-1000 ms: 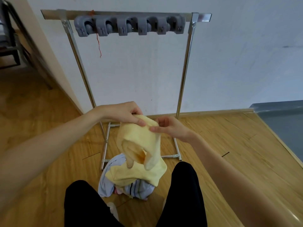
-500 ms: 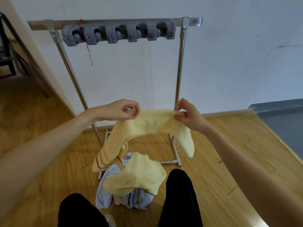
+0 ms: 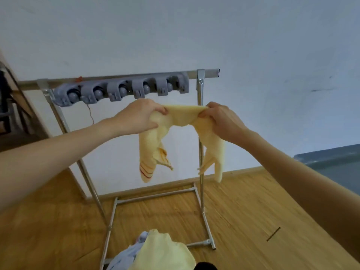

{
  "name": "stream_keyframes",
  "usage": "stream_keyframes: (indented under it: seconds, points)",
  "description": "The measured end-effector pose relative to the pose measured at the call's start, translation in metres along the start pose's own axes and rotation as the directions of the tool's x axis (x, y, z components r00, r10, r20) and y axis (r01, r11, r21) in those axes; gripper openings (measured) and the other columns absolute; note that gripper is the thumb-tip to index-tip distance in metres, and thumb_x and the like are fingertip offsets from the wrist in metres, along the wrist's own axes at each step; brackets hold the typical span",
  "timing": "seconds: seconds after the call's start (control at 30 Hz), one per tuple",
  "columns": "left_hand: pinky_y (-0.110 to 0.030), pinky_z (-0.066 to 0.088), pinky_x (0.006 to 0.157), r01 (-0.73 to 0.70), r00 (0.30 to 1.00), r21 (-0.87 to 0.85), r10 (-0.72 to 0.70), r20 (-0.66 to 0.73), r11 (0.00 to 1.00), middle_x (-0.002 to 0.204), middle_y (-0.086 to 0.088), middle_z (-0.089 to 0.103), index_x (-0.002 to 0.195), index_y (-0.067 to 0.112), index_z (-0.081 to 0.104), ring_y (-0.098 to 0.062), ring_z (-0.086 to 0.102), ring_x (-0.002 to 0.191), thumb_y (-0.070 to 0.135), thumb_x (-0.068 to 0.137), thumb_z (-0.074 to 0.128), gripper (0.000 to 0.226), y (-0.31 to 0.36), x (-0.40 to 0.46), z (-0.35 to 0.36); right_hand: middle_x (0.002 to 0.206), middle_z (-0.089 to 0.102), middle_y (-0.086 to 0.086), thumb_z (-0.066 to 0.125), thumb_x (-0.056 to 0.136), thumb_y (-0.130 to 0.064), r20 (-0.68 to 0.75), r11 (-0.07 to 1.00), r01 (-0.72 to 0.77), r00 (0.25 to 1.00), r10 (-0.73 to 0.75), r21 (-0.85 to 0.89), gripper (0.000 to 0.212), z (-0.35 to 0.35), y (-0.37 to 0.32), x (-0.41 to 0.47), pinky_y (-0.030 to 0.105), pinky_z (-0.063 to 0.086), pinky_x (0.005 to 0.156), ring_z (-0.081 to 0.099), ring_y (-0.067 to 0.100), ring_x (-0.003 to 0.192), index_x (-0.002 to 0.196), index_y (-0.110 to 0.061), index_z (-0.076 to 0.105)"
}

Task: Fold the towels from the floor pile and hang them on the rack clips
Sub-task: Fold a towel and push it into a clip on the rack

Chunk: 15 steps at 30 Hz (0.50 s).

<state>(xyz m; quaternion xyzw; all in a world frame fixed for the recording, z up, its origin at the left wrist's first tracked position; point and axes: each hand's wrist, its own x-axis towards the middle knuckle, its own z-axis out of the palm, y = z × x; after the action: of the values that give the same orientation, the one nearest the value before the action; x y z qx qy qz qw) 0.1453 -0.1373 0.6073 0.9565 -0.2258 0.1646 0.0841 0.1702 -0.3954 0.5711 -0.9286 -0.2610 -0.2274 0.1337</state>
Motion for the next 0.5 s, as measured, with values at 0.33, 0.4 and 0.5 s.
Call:
stream_keyframes:
  seconds: [0.33,0.4,0.5]
  points:
    - [-0.040,0.042,0.072,0.105,0.953,0.239,-0.030,-0.301,0.965,0.099,-0.012,0.043,0.119,0.007,0.055,-0.033,0.050,0.089,-0.005,0.080,0.055,0.041,0.029,0.088,-0.015,0.112,0.052,0.008,0.041,0.080,0.011,-0.282,0.988,-0.146,0.951,0.126,-0.051,0.044,-0.034,0.032,0.070,0.040,0.049,0.068,0.058,0.033,0.087,0.113,-0.009,0.062]
    - [-0.035,0.036,0.065,0.137,0.947,0.310,-0.033,-0.319,0.941,0.100,-0.011,0.042,0.113,0.006,0.054,-0.030,0.048,0.089,-0.007,0.078,0.062,0.038,0.029,0.095,-0.010,0.111,0.050,0.008,0.041,0.077,0.013,-0.271,0.985,-0.155,0.954,0.128,-0.080,0.041,-0.030,0.038,0.078,0.041,0.050,0.066,0.058,0.032,0.082,0.108,-0.006,0.061]
    - [-0.032,0.030,0.061,0.172,0.937,0.373,-0.034,-0.348,0.912,0.103,-0.011,0.043,0.105,0.007,0.051,-0.026,0.045,0.088,-0.009,0.075,0.065,0.036,0.027,0.106,0.000,0.114,0.047,0.008,0.042,0.077,0.014,-0.273,0.980,-0.161,0.954,0.124,-0.118,0.038,-0.022,0.043,0.086,0.036,0.042,0.060,0.055,0.030,0.082,0.106,-0.004,0.059]
